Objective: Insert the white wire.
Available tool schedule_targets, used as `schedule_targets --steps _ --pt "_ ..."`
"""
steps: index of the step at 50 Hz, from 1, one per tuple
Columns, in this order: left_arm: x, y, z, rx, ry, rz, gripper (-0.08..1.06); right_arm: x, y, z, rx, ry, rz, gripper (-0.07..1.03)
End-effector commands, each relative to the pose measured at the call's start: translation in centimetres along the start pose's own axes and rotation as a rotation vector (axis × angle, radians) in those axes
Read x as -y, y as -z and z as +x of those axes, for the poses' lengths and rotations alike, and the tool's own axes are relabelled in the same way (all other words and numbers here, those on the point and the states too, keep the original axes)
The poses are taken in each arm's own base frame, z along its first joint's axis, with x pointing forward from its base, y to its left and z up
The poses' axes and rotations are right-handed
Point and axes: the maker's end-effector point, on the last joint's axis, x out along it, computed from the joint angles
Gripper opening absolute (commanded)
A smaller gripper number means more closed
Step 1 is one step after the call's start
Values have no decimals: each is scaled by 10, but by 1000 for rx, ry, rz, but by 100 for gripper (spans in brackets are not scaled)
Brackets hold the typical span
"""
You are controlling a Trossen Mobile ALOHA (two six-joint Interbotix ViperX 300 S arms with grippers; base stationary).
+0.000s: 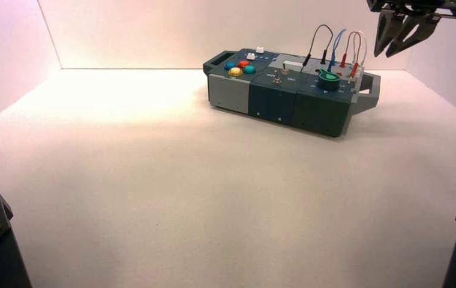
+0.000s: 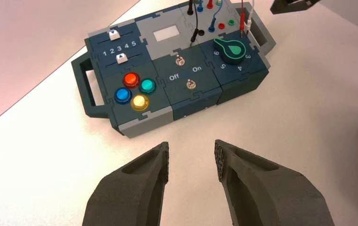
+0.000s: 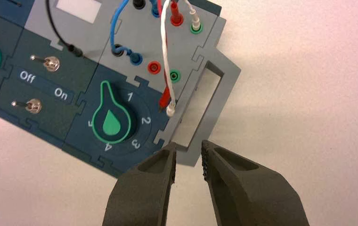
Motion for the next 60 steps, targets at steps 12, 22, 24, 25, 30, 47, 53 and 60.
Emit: schedule_targets --steps 12,22,24,25,30,47,53,60 --pt "29 -15 -4 11 55 62 53 -1 -24 4 22 -4 -12 31" --pt "30 -17 -1 8 58 64 53 -1 -29 7 20 -4 -24 31" --pt "30 -17 0 8 57 64 53 -1 -29 8 19 -4 -26 31" --pt "30 -17 0 8 57 64 53 -1 -29 8 19 -4 -26 31" --pt "30 -17 0 13 55 64 53 -3 -33 12 14 -8 -26 31" --pt "29 -19 0 17 54 65 53 -5 -37 28 -8 -12 -28 31" --pt "29 -20 0 18 52 68 53 -5 -39 31 -11 -11 -29 31" --pt "29 -19 0 16 52 68 53 -6 -40 33 -14 -12 -29 31"
